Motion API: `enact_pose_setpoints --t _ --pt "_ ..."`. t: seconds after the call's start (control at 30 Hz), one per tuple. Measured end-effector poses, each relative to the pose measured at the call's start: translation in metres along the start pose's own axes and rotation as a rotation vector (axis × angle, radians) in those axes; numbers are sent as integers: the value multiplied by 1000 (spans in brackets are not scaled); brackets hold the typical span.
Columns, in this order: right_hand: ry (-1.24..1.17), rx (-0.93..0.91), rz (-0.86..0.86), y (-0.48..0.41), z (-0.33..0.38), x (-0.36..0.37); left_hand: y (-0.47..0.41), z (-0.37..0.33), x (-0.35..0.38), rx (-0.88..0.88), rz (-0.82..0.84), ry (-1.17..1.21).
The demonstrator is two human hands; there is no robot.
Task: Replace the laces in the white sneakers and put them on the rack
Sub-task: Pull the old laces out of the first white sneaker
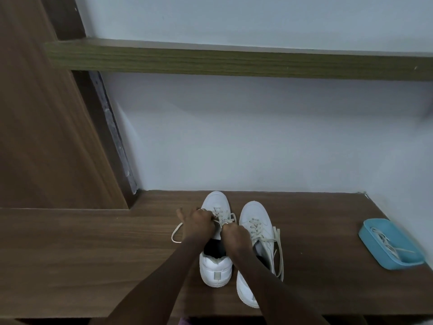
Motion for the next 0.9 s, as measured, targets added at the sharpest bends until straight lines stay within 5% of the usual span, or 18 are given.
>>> enact_pose_setpoints --t 0.37,0.5,0.63,0.73,0.9 --pt "26 18 -69 4 3 -12 -15 47 -10 -521 -171 453" --pt "43 33 -106 0 3 -6 -21 87 -16 -725 -235 367" --pt "-9 -20 -153 -1 1 2 -21 101 -6 -714 -86 312" --pt "-184 115 -254 4 -7 -2 -16 96 3 -653 35 246" --pt "-289 212 -158 -5 -14 2 -11 77 18 -524 140 159"
Point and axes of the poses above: each hand's wrist, its own y-axis away from the middle knuckle, its own x-axis out of the palm, z = x × y, the point moved 2 cm from there along -y, towards the middle knuckle, and after that the axes turned 9 degrees about -z, right-handed, at the moved point
